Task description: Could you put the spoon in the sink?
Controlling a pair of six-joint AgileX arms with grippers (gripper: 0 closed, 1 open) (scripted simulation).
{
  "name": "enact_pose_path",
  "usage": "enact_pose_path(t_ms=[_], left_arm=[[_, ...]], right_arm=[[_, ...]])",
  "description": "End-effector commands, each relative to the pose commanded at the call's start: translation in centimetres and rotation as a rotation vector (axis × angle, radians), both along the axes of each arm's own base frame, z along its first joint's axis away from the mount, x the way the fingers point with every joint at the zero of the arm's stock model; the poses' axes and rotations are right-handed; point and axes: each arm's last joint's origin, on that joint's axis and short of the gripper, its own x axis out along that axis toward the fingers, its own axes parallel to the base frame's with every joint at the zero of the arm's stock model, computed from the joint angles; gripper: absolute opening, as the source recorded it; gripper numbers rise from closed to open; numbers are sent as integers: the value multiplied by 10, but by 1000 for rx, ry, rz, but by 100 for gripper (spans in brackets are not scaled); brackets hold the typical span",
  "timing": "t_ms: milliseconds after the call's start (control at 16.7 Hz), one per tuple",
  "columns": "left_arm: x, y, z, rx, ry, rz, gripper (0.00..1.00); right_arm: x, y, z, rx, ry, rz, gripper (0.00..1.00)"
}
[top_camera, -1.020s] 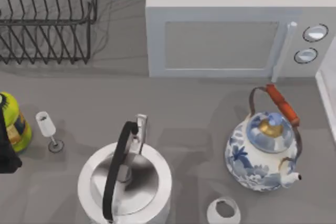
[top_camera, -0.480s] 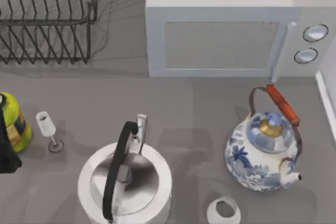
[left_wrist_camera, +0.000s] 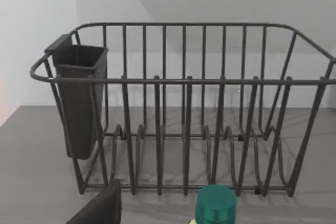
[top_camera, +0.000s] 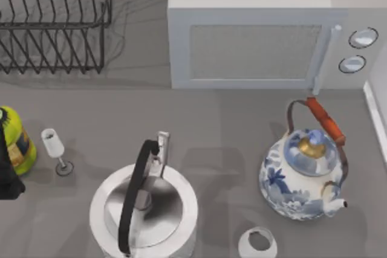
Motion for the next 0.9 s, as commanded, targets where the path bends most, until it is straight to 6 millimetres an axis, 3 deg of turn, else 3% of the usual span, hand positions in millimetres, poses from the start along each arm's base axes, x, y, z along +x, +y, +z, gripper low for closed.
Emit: enact_pose_path(t_ms=[300, 660, 900], left_arm=[[0, 0, 0, 0, 0, 0, 100], [0, 0, 0, 0, 0, 0, 100], [0, 0, 0, 0, 0, 0, 100]], right_arm=[[2, -2, -3, 1, -16, -5, 0], [2, -1, -37, 3, 11, 0, 0], [1, 0, -44, 0, 2, 0, 0]])
